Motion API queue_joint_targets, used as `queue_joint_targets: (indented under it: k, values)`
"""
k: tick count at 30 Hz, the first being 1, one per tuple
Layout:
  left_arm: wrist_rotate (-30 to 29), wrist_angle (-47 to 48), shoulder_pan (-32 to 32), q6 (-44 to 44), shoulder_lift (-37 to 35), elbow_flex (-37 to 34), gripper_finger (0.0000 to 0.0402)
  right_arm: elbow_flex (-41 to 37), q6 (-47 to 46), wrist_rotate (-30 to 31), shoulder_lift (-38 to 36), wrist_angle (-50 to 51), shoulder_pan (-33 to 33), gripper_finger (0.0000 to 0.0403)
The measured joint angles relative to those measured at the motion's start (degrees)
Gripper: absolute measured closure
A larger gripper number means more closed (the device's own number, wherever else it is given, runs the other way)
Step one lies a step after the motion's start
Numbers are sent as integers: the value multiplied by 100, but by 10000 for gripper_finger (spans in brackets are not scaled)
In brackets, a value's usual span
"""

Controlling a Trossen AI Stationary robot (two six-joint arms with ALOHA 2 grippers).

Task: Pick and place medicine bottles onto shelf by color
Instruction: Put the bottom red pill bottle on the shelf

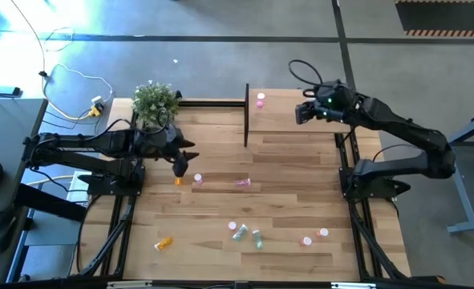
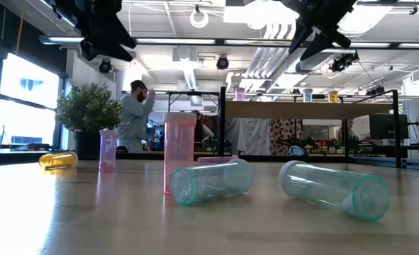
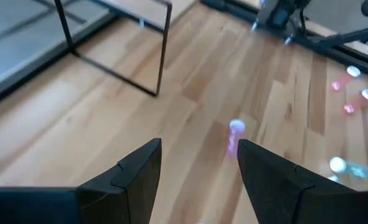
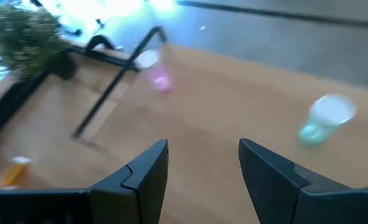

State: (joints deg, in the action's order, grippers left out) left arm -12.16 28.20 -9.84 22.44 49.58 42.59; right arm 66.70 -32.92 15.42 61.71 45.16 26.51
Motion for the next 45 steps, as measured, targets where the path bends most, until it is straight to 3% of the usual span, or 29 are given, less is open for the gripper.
queue_joint_targets:
  k: [16, 31, 38, 45]
  values:
    - [334, 1695, 1308, 1862, 0, 0, 202, 0, -2332, 89, 190, 5, -1938, 215]
    - [29, 1697, 2760, 2682, 2, 0, 202, 0, -4192, 33, 923, 28, -3668, 215]
    - [-428, 1688, 3227, 2841, 2, 0, 202, 0, -4933, -455, 1206, 461, -4398, 215]
    - [-658, 1652, 3414, 2863, 2, 0, 202, 0, -5063, -782, 1264, 613, -5132, 215]
